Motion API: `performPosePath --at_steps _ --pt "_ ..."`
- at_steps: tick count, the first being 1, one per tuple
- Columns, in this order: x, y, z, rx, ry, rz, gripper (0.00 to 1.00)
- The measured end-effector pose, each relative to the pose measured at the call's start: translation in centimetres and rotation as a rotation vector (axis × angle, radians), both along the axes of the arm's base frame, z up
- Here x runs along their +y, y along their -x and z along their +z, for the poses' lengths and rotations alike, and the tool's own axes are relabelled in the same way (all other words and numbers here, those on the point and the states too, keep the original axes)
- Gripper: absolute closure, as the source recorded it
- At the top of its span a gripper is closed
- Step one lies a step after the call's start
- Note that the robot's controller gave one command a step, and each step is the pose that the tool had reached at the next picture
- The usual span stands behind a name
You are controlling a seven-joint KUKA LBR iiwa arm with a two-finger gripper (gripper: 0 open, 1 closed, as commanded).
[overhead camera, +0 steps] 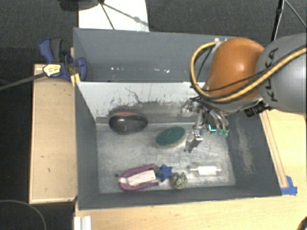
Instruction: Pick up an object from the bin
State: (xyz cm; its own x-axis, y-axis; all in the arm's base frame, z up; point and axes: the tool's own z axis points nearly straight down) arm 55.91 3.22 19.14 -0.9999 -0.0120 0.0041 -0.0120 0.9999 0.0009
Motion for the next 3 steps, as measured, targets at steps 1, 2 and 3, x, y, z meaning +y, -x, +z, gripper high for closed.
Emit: performPosePath --at_steps 1,2,3 --pt "-0.2 -2.7 -12.1 -0.013 0.000 0.027 0.00" --pt "-0.1 -3.0 -11.5 -0.027 -0.001 0.025 1.00" --pt "1.7 -2.4 2.1 -0.015 0.000 0.132 1.00"
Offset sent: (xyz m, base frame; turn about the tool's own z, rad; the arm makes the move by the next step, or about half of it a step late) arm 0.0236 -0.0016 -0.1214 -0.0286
